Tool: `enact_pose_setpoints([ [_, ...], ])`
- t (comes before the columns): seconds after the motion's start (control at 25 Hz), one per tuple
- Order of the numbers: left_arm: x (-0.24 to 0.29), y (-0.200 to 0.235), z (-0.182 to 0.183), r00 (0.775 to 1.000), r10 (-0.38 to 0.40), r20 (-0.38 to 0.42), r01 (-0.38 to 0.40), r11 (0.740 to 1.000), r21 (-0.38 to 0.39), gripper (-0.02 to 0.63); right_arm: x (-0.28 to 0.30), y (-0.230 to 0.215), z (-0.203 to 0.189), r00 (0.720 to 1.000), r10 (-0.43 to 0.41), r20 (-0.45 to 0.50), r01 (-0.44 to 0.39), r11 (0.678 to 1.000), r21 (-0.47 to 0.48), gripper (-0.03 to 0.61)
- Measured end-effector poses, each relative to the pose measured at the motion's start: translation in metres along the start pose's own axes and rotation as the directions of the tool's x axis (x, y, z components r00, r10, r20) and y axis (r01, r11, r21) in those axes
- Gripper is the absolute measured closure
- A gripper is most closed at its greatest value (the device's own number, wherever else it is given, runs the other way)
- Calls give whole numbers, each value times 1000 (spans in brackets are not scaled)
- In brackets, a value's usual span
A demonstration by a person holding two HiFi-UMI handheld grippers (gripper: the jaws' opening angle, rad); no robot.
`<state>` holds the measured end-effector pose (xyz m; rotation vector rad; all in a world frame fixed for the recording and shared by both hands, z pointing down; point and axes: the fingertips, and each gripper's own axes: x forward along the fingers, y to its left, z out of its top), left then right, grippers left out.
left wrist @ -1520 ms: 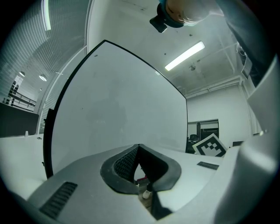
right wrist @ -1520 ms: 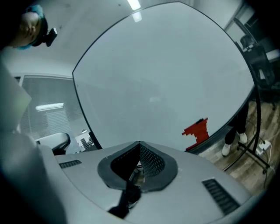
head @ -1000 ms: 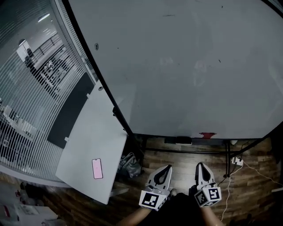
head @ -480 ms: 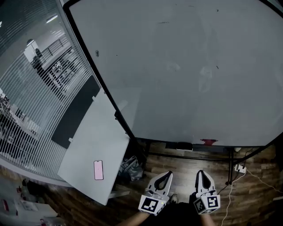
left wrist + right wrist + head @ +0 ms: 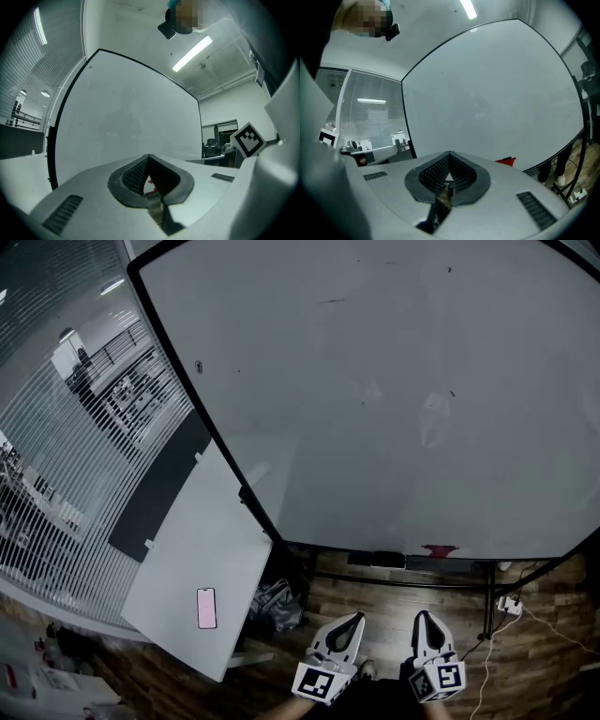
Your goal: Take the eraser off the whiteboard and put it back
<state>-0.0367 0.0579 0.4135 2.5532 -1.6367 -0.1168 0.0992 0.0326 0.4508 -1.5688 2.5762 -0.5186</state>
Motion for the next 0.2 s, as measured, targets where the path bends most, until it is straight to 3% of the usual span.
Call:
enact_pose_setpoints([
  [0.2,3,3,0,1000,4,6,-4,1000,-6,607,2,0,1,1000,5,4,-5,1000,-2,565],
])
